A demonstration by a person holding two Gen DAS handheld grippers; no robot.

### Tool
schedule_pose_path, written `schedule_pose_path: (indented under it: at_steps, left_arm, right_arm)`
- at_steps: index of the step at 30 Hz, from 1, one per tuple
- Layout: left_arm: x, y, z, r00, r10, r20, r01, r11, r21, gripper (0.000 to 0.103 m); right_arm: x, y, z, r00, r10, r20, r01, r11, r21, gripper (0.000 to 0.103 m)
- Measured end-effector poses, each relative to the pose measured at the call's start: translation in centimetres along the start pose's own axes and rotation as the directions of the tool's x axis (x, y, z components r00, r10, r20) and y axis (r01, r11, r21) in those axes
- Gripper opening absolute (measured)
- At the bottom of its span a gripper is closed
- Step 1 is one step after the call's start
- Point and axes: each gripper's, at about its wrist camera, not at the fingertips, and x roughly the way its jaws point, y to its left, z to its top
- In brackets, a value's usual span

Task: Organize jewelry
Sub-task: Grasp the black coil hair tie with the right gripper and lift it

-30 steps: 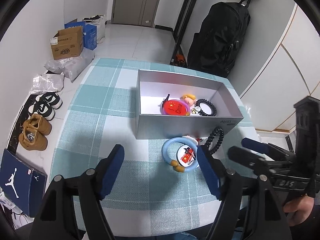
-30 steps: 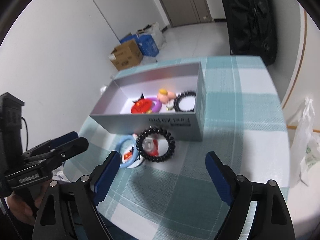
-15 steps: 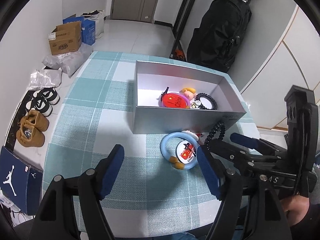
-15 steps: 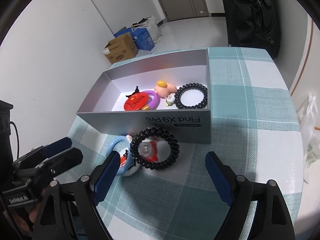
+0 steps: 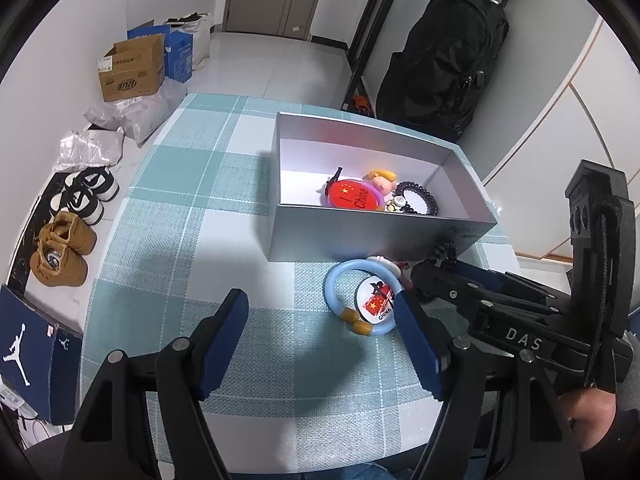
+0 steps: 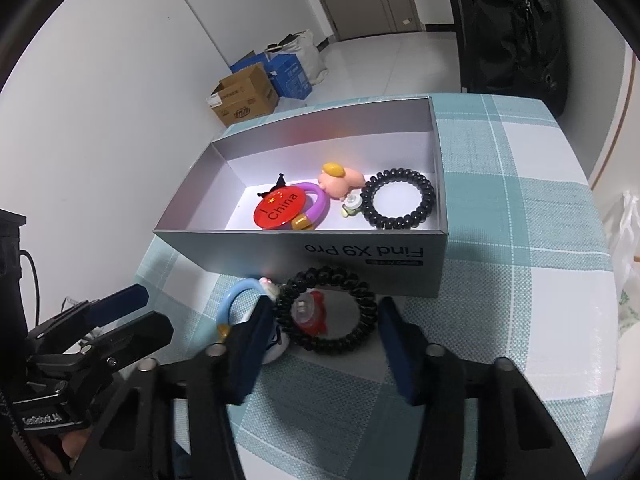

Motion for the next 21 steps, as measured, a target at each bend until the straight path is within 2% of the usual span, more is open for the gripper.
schedule_pose_path:
  at_steps: [3, 12, 17, 21]
  left_arm:
    - [0.1, 0.1, 0.0, 1.000, -0.003, -0.004, 0.003, 1.000, -0.008, 0.071]
    - [0.3, -0.7, 0.2, 1.000, -0.016, -0.002, 0.016, 1.000, 0.000, 0.071]
    - [0.0, -2.3, 0.4, 0.995, -0.096, 0.026, 0.095, 0.995, 0.038, 0.071]
    - [0.3, -4.7, 0.3, 0.990, -0.140, 0.020, 0.136, 0.983, 0.124, 0.071]
  right_arm:
    - [-0.4, -0.2, -0.1, 1.000, 0.010, 0.004, -0.010, 1.000, 0.002, 0.043]
    - [-2.4, -1.1, -0.3, 0.999, 0.038, 0.026, -0.038, 0.999, 0.007, 0.041]
    - [-3.8, -2.2, -0.7, 0.999, 0.036, 0.040, -0.037, 0.999, 0.015, 0.041]
    - [-5.1, -3.8, -0.9, 0.998, 0.032, 0.056, -0.034, 0.998, 0.043, 0.041]
